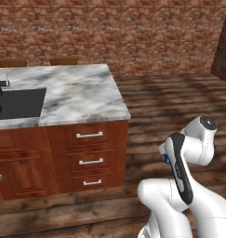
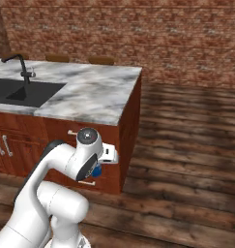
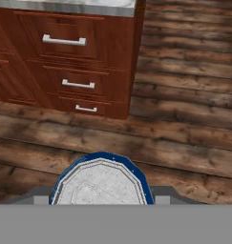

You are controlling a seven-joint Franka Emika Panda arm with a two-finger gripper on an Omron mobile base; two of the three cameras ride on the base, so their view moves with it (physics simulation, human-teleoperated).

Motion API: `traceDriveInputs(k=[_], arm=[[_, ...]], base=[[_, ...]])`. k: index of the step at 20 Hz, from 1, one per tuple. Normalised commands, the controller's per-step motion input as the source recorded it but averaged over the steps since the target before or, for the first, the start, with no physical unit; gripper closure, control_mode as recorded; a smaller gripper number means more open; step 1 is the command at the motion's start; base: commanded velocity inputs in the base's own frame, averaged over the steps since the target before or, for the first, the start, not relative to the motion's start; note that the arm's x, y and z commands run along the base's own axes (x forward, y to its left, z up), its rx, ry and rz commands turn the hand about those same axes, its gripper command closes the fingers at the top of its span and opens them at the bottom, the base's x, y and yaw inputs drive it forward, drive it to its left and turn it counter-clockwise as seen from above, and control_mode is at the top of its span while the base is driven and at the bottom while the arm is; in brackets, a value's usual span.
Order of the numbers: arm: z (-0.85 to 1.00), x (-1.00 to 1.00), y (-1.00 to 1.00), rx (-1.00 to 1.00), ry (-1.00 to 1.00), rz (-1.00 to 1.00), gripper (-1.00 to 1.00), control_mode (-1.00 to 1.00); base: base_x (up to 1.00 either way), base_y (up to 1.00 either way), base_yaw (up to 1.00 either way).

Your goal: Move the drinks to the dining counter.

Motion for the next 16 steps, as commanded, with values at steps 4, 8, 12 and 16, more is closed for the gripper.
traceDriveInputs(k=[4,8,12,16], arm=[[0.0,0.0,0.0,0.0,0.0,0.0,1.0,1.0],[0.0,0.0,0.0,0.0,0.0,0.0,1.0,1.0],[0.0,0.0,0.0,0.0,0.0,0.0,1.0,1.0],[0.0,0.0,0.0,0.0,0.0,0.0,1.0,1.0]], base=[[0.18,-0.93,0.0],[0.25,-0.9,0.0],[0.38,-0.8,0.0],[0.63,-0.58,0.0]])
